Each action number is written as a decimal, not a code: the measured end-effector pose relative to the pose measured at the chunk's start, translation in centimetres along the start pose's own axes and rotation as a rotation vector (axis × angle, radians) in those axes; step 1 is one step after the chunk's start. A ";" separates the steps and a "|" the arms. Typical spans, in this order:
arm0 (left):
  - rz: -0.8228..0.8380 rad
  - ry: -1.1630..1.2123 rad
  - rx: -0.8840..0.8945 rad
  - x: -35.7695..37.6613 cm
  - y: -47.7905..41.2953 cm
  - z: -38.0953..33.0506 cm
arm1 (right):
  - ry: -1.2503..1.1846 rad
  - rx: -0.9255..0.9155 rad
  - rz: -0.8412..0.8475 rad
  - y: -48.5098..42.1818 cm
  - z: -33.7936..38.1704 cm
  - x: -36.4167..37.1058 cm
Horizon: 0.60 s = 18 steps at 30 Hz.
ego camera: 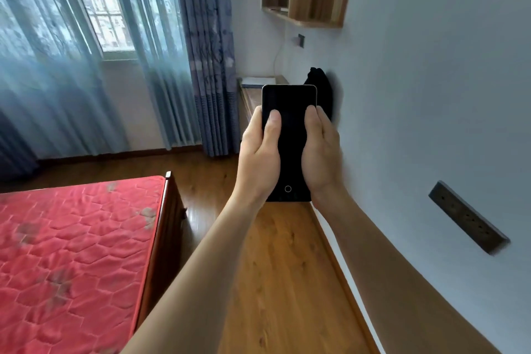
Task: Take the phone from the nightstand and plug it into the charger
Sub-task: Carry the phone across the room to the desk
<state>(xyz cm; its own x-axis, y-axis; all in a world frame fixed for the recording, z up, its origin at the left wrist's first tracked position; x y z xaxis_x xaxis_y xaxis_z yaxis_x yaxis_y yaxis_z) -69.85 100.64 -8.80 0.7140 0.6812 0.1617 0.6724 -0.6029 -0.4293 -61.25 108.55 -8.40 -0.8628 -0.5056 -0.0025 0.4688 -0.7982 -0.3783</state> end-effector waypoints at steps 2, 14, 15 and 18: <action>-0.023 -0.010 0.006 -1.0 -2.6 1.8 | -0.031 0.008 0.016 -2.5 -1.6 1.5; -0.120 -0.048 -0.025 -9.2 -23.5 12.5 | -0.017 0.007 0.037 -21.6 -10.5 14.4; -0.106 -0.051 -0.019 -9.7 -25.2 13.0 | -0.008 0.009 0.035 -23.1 -11.0 15.4; -0.103 -0.068 -0.024 -11.1 -29.6 14.7 | -0.011 0.028 0.025 -27.1 -12.8 17.7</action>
<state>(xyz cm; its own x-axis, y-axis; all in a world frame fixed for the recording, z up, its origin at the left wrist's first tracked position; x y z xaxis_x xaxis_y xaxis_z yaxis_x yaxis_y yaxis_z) -100.52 117.00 -10.92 0.6269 0.7659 0.1428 0.7463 -0.5378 -0.3923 -91.67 125.45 -10.03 -0.8484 -0.5293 -0.0011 0.4958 -0.7940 -0.3519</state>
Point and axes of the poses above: each hand's wrist, its own y-axis away from the middle knuckle, its own x-axis out of the palm, z = x × y, the point moved 8 cm from there along -y, towards the middle knuckle, and after that the axes turned 1 degree about -z, right-handed, at the moved point
